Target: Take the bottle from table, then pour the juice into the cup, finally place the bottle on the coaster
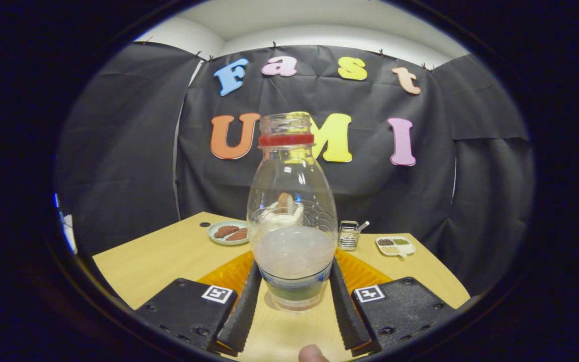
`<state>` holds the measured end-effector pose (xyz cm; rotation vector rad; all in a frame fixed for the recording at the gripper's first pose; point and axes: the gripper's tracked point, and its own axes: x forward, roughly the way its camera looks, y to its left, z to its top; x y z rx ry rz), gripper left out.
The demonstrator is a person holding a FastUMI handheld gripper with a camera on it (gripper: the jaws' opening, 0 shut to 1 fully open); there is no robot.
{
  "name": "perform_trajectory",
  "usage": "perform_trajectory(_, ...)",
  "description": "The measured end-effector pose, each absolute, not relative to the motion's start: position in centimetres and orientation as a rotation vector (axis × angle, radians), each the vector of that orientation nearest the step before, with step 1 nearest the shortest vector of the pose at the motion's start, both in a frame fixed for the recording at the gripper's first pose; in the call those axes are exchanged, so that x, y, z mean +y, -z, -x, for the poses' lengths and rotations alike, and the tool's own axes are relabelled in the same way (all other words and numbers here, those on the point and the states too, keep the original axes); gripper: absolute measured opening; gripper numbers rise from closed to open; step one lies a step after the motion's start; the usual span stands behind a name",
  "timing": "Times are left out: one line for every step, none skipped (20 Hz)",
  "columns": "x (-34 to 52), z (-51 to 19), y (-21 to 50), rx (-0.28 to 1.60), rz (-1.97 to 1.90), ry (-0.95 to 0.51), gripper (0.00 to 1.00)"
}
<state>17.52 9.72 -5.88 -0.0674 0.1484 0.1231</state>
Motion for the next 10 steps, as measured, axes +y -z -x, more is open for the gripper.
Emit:
perform_trajectory(9.6, -18.2, 6.2, 0.150, 0.063, -0.121, 0.74)
perform_trajectory(9.5, -18.8, 6.6, 0.152, 0.060, -0.124, 0.73)
perform_trajectory(9.5, -19.3, 6.9, 0.151, 0.059, -0.127, 0.74)
perform_trajectory(9.5, -19.8, 7.2, 0.151, 0.067, -0.128, 0.74)
perform_trajectory(9.5, -20.2, 7.4, 0.147, 0.074, -0.130, 0.74)
perform_trajectory(9.6, -20.6, 7.6, 0.145, 0.078, -0.134, 0.74)
perform_trajectory(9.8, -21.0, 8.1, 0.145, 0.076, -0.143, 0.74)
perform_trajectory(10.0, -21.4, 8.5, 0.148, 0.072, -0.151, 0.74)
perform_trajectory(10.1, -21.9, 8.8, 0.148, 0.064, -0.157, 0.74)
perform_trajectory(10.2, -22.4, 9.2, 0.151, 0.059, -0.163, 0.75)
